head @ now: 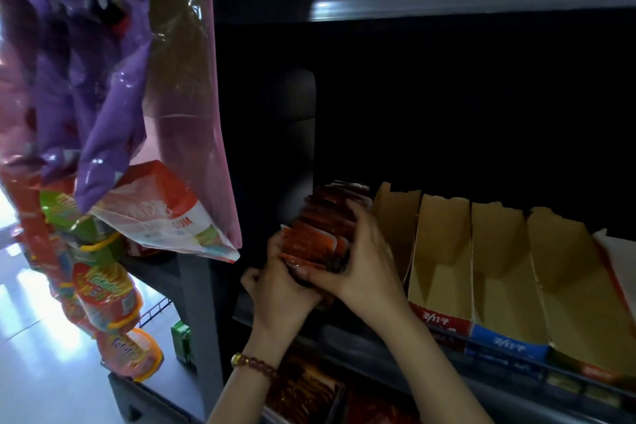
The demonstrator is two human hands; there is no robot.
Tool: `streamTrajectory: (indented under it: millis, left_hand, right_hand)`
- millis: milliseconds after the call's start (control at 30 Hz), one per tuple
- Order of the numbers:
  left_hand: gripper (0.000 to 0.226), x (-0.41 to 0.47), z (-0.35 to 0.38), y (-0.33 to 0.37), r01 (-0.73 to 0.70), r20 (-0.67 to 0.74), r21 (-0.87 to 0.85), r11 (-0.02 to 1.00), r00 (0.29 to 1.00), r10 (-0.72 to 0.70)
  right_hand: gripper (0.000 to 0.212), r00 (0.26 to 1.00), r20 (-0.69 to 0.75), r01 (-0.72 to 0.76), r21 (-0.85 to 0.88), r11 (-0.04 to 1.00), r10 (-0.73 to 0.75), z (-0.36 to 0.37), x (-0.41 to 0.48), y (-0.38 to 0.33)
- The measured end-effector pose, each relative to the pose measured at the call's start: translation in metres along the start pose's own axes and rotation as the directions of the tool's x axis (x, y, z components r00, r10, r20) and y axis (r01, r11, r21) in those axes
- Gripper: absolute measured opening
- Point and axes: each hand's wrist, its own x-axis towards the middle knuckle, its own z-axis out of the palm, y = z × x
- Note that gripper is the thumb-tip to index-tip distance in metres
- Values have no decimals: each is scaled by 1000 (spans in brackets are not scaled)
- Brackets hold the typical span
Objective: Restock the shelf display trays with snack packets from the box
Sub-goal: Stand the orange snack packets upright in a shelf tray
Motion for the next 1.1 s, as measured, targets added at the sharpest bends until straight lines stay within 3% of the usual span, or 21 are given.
streamTrajectory:
  millis: [100,233,300,400,533,633,667,767,833,933,1000,1067,1100]
  left_hand:
    - [87,8,-6,-1,-31,105,-183,983,993,51]
    - [74,16,-16,1,-75,213,-158,985,971,108]
    - [74,21,-18,-3,-17,252,-227,974,965,76]
    - [84,26,-20,-4,74,338,-345,936,940,51]
    - [93,38,-27,-12,75,465,-296,952,882,75]
    - [100,42,-30,-10,129,475,-282,951,880,22]
    - [97,43,-28,-10,142,459,-279,950,889,2]
    - [49,41,-18,-10,7,369,-177,984,927,60]
    - [42,39,-16,-13,-62,373,-144,988,921,112]
    - [37,40,-15,-15,-20,366,-238,971,924,109]
    - [61,42,-15,-18,67,422,-350,934,902,94]
    - [97,44,-23,-22,21,456,-305,952,881,127]
    - [101,45,-27,-22,28,499,-291,956,857,127]
  right_hand:
    - [112,997,-34,-71,93,993,75,8,-5,-1]
    - [127,983,8,-186,35,982,186,12,-16,-8]
    - [133,969,48,-247,62,967,244,10,-16,-5]
    - [129,975,40,-221,52,974,219,13,-12,0]
    - [127,974,21,-227,59,972,226,21,-11,-1]
    - [125,976,44,-215,32,976,213,22,-8,-2]
    - [123,975,55,-215,23,976,214,23,-7,-2]
    - [119,973,67,-224,37,974,221,25,-7,-2]
    - [117,976,43,-216,67,974,214,28,-9,-2]
    - [112,982,-16,-184,63,981,186,30,-12,-2]
    - [114,980,-63,-187,23,982,188,27,-11,-3]
    - [123,978,-94,-186,-5,983,185,24,-10,-1]
    - [128,980,-86,-183,-24,983,180,22,-9,0]
